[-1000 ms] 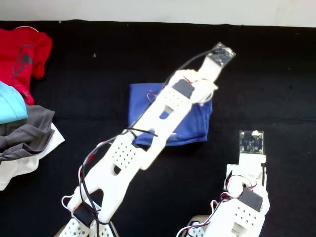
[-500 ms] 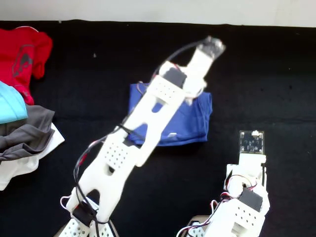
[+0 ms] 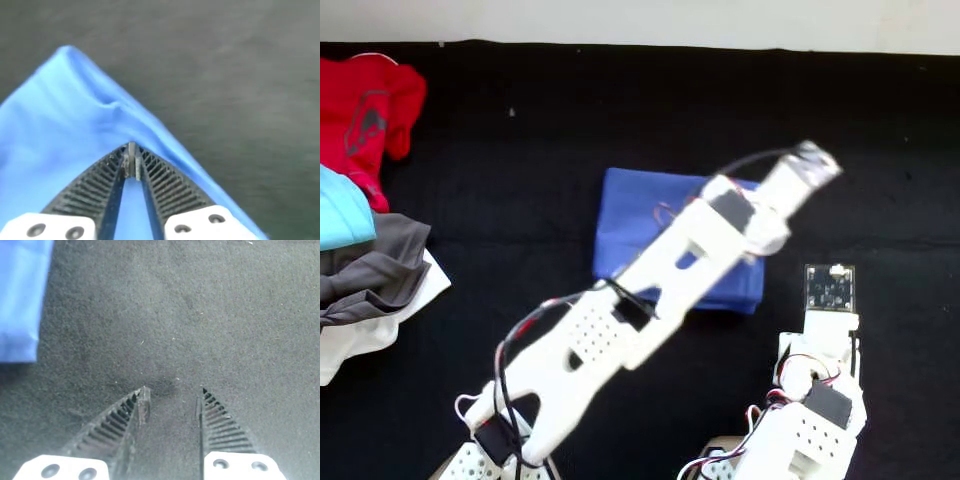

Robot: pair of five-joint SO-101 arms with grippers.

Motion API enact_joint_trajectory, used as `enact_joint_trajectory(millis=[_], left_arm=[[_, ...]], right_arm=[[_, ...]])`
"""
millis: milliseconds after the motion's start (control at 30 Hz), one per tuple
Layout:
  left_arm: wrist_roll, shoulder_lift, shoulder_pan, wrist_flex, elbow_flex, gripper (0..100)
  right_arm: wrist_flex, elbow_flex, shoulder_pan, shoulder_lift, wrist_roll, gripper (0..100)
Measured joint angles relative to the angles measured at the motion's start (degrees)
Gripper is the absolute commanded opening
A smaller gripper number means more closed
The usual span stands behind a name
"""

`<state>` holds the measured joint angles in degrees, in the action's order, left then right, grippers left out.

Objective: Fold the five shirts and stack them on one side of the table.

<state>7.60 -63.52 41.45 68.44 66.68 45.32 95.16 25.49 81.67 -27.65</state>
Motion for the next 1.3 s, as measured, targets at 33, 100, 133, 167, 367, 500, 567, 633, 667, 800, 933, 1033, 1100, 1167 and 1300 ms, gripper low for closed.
enact_joint_trajectory(millis=[33, 100, 133, 167, 367, 500, 567, 633, 667, 800, 933, 1033, 1100, 1167, 1300], left_arm=[[0.0, -0.1, 0.6, 0.4, 1.1, 1], [0.1, -0.1, 0.8, 1.2, 3.0, 1], [0.1, -0.1, 0.7, 1.5, 3.8, 1], [0.0, -0.1, 0.4, 1.7, 4.4, 1], [0.1, -0.1, -5.5, 1.8, 5.5, 1], [0.0, -0.1, -9.8, 0.6, 5.5, 1], [0.0, -0.7, -10.1, -1.2, 5.5, 1], [0.0, -2.3, -9.9, -4.1, 5.5, 1], [0.0, -3.4, -9.6, -5.7, 5.5, 1], [0.0, -8.5, -9.4, -11.2, 5.5, 1], [0.1, -10.7, -9.8, -10.3, 7.4, 1], [0.1, -10.8, -12.1, -4.0, 12.4, 1], [0.1, -10.8, -14.0, 1.4, 17.8, 1], [0.1, -10.2, -16.0, 6.9, 23.5, 1], [0.2, -3.1, -19.4, 16.1, 25.6, 1]], right_arm=[[0.0, 0.0, 0.0, 0.0, 0.0, 16.2], [0.0, 0.0, 0.0, 0.0, 0.0, 16.2], [0.0, 0.0, 0.0, 0.0, 0.0, 16.2], [0.0, 0.0, 0.0, 0.0, 0.0, 16.2], [0.0, 0.0, 0.0, 0.0, 0.0, 16.2], [0.0, 0.0, 0.0, 0.0, 0.0, 16.2], [0.0, 0.0, 0.0, 0.0, 0.0, 16.2], [0.0, 0.0, 0.0, 0.0, 0.0, 16.2], [0.0, 0.0, 0.0, 0.0, 0.0, 16.2], [0.0, 0.0, 0.0, 0.0, 0.0, 16.2], [0.0, 0.0, 0.0, 0.0, 0.0, 16.2], [0.0, 0.0, 0.0, 0.0, 0.0, 16.2], [0.0, 0.0, 0.0, 0.0, 0.0, 16.2], [0.0, 0.0, 0.0, 0.0, 0.0, 16.2], [0.0, 0.0, 0.0, 0.0, 0.0, 16.2]])
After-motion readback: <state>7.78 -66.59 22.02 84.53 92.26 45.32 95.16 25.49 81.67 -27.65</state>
